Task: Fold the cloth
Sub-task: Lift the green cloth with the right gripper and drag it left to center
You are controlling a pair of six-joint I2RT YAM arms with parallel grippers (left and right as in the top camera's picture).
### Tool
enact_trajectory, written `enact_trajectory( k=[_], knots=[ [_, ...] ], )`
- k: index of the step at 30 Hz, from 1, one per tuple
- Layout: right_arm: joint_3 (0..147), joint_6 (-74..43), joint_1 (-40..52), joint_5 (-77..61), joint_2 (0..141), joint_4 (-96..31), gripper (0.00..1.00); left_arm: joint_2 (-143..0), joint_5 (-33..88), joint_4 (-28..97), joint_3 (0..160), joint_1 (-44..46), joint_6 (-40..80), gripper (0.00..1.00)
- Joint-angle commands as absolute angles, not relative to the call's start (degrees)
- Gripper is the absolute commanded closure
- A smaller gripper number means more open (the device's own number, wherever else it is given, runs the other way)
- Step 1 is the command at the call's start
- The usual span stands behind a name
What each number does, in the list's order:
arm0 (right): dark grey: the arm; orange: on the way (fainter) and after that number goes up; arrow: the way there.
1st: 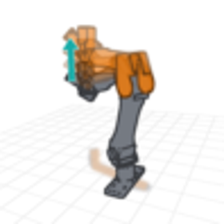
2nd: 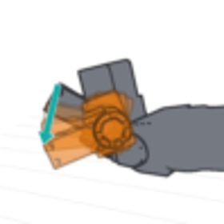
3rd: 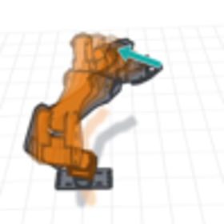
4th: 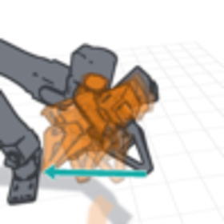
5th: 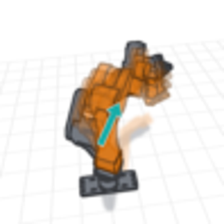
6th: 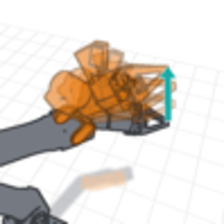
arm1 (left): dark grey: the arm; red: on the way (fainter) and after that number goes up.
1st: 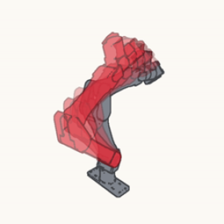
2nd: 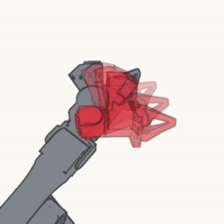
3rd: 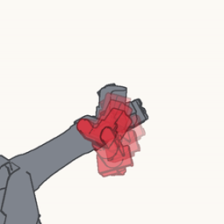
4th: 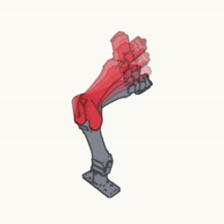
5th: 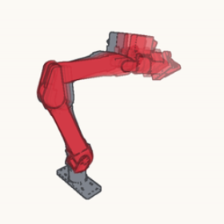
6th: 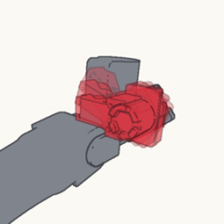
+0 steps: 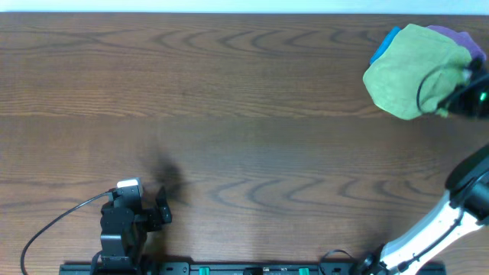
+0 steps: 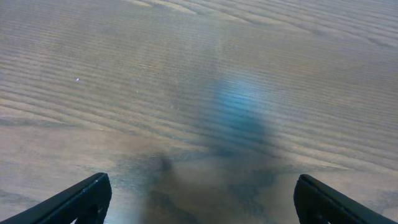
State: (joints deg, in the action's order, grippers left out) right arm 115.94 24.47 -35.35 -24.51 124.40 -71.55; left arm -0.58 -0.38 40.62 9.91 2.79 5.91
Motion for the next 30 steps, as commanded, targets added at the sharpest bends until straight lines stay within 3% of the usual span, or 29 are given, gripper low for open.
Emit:
enact_trajectory(
  k=[1, 7, 12, 17, 24, 30],
  knots=[
    [125.6, 14.0, -30.6, -26.9, 116.6, -73.3, 0.99, -0.2, -0.4, 41.7, 9.1, 3.0, 5.1, 0.05],
    [140.4, -12.9, -18.9, -35.2, 113.1, -70.2, 0.98, -0.2, -0.4, 41.7, 9.1, 3.0, 5.1, 0.05],
    [142.5, -22.9, -6.6, -38.9, 113.3, -61.5, 0.98, -0.2, -0.4, 41.7, 9.1, 3.0, 5.1, 0.05],
    [142.3, -23.8, 4.0, -35.5, 113.6, -66.1, 0.98, -0.2, -0.4, 41.7, 9.1, 3.0, 5.1, 0.05],
    [141.7, -23.7, 16.5, -15.7, 113.6, -84.3, 0.98, -0.2, -0.4, 41.7, 9.1, 3.0, 5.1, 0.05],
    [140.4, -17.3, 25.8, -2.8, 113.6, -88.3, 0.99, -0.2, -0.4, 41.7, 9.1, 3.0, 5.1, 0.05]
  ],
)
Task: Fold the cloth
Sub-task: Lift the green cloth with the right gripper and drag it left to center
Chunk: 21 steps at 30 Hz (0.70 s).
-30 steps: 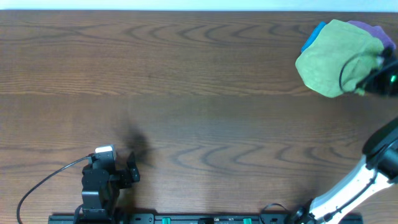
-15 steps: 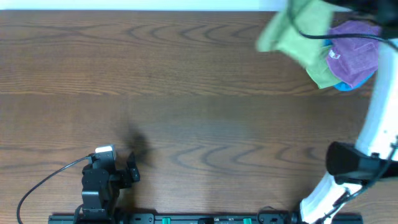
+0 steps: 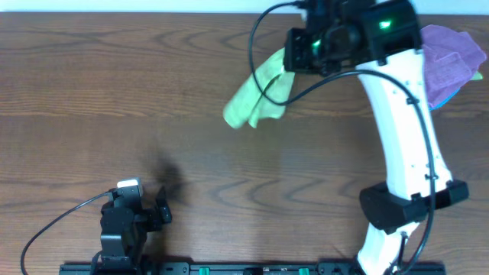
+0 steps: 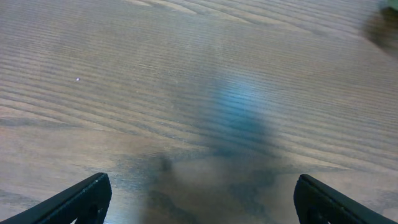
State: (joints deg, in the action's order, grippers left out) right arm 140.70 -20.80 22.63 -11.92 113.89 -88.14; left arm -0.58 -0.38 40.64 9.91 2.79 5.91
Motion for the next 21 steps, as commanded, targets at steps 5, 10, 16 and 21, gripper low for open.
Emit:
enact_trajectory(
  k=[5, 10, 16, 21],
  knots=[
    [134.5, -16.6, 28.6, 5.7, 113.6, -84.7, 0.99, -0.2, -0.4, 41.7, 9.1, 3.0, 5.1, 0.05],
    [119.9, -10.0, 27.4, 6.0, 113.3, -76.3, 0.99, -0.2, -0.4, 41.7, 9.1, 3.0, 5.1, 0.05],
    [103.0, -2.9, 28.3, -4.1, 106.1, -63.8, 0.99, -0.2, -0.4, 41.7, 9.1, 3.0, 5.1, 0.05],
    [100.3, -3.1, 22.7, -7.4, 106.4, -39.6, 0.99, -0.2, -0.4, 41.7, 9.1, 3.0, 5.1, 0.05]
  ],
)
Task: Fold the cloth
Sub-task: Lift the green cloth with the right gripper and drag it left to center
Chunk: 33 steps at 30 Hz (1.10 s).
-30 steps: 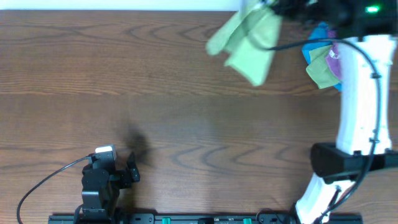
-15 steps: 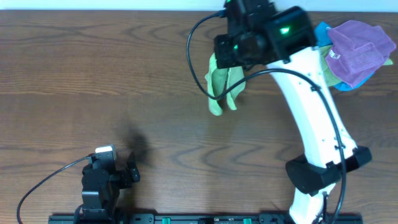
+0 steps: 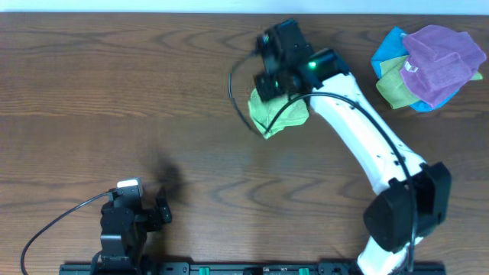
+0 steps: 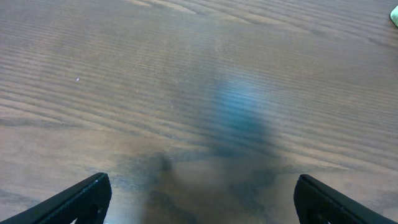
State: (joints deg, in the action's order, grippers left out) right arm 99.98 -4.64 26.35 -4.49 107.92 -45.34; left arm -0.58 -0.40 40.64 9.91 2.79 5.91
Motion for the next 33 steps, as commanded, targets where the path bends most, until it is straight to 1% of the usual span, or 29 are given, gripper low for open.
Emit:
enact_trajectory(
  k=[1, 3, 4, 6, 8, 11, 14, 15, 16, 17, 20, 22, 23, 24, 27, 29, 31, 33],
  knots=[
    [100.4, -3.1, 21.5, -8.8, 106.5, -31.9, 0.99, -0.2, -0.4, 41.7, 9.1, 3.0, 5.1, 0.05],
    [100.6, -3.2, 19.9, -9.8, 106.5, -17.9, 0.99, -0.2, -0.4, 41.7, 9.1, 3.0, 5.1, 0.05],
    [101.4, -3.1, 19.5, -9.7, 106.3, -14.4, 0.99, -0.2, -0.4, 41.7, 9.1, 3.0, 5.1, 0.05],
    [103.5, -3.1, 19.1, -10.1, 106.1, -13.1, 0.99, -0.2, -0.4, 41.7, 9.1, 3.0, 5.1, 0.05],
    [105.2, -3.1, 19.2, -13.5, 105.9, -17.2, 0.97, -0.2, -0.4, 41.7, 9.1, 3.0, 5.1, 0.05],
    [105.3, -3.2, 19.3, -22.4, 105.8, -26.1, 0.98, -0.2, -0.4, 41.7, 9.1, 3.0, 5.1, 0.05],
    [105.2, -8.0, 20.6, -25.6, 105.8, -39.8, 0.98, -0.2, -0.4, 41.7, 9.1, 3.0, 5.1, 0.05],
    [105.2, -9.1, 21.4, -26.2, 105.8, -43.9, 0.90, -0.2, -0.4, 41.7, 9.1, 3.0, 5.1, 0.05],
    [105.2, -9.1, 22.0, -26.7, 105.9, -46.4, 0.40, -0.2, -0.4, 41.7, 9.1, 3.0, 5.1, 0.05],
    [105.2, -9.0, 22.8, -26.8, 105.9, -49.0, 0.01, -0.2, -0.4, 41.7, 9.1, 3.0, 5.1, 0.05],
    [105.2, -5.8, 25.0, -26.8, 105.9, -56.3, 0.01, -0.2, -0.4, 41.7, 9.1, 3.0, 5.1, 0.05],
    [105.2, -5.6, 26.1, -25.6, 105.9, -58.5, 0.01, -0.2, -0.4, 41.7, 9.1, 3.0, 5.1, 0.05],
    [105.2, -7.0, 26.6, -21.7, 105.9, -59.5, 0.01, -0.2, -0.4, 41.7, 9.1, 3.0, 5.1, 0.05],
    [105.2, -13.0, 27.2, -11.4, 105.9, -61.1, 0.01, -0.2, -0.4, 41.7, 9.1, 3.0, 5.1, 0.05],
    [105.2, -19.3, 27.7, 3.5, 105.9, -64.6, 0.01, -0.2, -0.4, 41.7, 9.1, 3.0, 5.1, 0.05],
    [104.7, -23.5, 27.9, 8.2, 105.9, -67.7, 0.01, -0.2, -0.4, 41.7, 9.1, 3.0, 5.1, 0.05],
    [102.9, -26.9, 27.9, 9.2, 105.8, -69.1, 0.01, -0.2, -0.4, 41.7, 9.1, 3.0, 5.1, 0.05],
    [99.0, -28.3, 27.9, 8.2, 105.8, -67.7, 0.01, -0.2, -0.4, 41.7, 9.1, 3.0, 5.1, 0.05]
  ],
)
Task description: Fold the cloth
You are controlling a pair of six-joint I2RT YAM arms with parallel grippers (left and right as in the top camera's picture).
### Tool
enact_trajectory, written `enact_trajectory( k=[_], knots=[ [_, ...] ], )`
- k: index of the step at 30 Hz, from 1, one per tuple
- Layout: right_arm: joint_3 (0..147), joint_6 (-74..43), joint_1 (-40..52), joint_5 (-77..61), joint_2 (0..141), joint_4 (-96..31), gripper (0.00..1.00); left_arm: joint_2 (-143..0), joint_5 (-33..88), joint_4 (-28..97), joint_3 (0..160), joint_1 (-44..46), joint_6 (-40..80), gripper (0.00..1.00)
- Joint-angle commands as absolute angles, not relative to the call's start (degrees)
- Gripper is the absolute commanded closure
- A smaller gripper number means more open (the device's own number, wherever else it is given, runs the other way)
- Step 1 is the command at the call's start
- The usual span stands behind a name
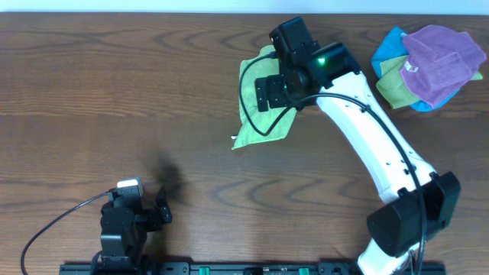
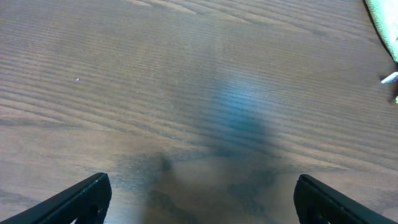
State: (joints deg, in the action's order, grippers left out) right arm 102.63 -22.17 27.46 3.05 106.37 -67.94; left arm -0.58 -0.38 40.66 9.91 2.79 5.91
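A light green cloth (image 1: 257, 107) lies partly spread on the wooden table (image 1: 114, 92) at top centre, one corner pointing down-left. Its edge (image 2: 384, 22) also shows at the top right of the left wrist view. My right gripper (image 1: 268, 93) is right over the cloth, its fingers seen from above, so its grip is unclear. My left gripper (image 1: 158, 215) rests near the front edge at the left, far from the cloth. In its own view the left gripper (image 2: 202, 208) stands open over bare wood, nothing between its fingers (image 2: 84, 198).
A pile of purple, blue and green cloths (image 1: 426, 65) sits at the table's far right corner. The right arm's white links (image 1: 382, 153) stretch from the front right edge to the cloth. A black cable (image 1: 53, 225) loops beside the left arm.
The green cloth was a bunched lump under the right gripper; now it lies flatter and wider, a corner reaching down-left. Its edge shows more in the left wrist view. The left arm is unchanged.
The right gripper was at the pile in the far right corner, on the green cloth. Then it held that cloth hanging left of the pile. Then the cloth was bunched on the table at centre, and now it lies partly spread there.
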Motion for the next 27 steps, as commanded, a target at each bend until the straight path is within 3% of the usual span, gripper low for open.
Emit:
enact_trajectory(
  k=[1, 4, 7, 12, 18, 27],
  knots=[
    [95.6, -27.0, 27.9, 6.0, 105.8, -64.9, 0.01, -0.2, -0.4, 41.7, 9.1, 3.0, 5.1, 0.05],
    [86.5, -7.4, 27.8, -8.9, 105.7, -53.3, 0.01, -0.2, -0.4, 41.7, 9.1, 3.0, 5.1, 0.05],
    [82.7, -2.2, 26.1, -11.2, 105.8, -50.4, 0.01, -0.2, -0.4, 41.7, 9.1, 3.0, 5.1, 0.05],
    [77.4, -2.2, 19.7, -11.7, 106.1, -43.9, 0.01, -0.2, -0.4, 41.7, 9.1, 3.0, 5.1, 0.05],
    [74.3, -2.0, 13.9, -23.2, 109.1, -36.0, 0.16, -0.2, -0.4, 41.7, 9.1, 3.0, 5.1, 0.05],
    [74.3, -12.1, 10.1, -26.8, 117.9, -29.5, 0.18, -0.2, -0.4, 41.7, 9.1, 3.0, 5.1, 0.05]
  ],
)
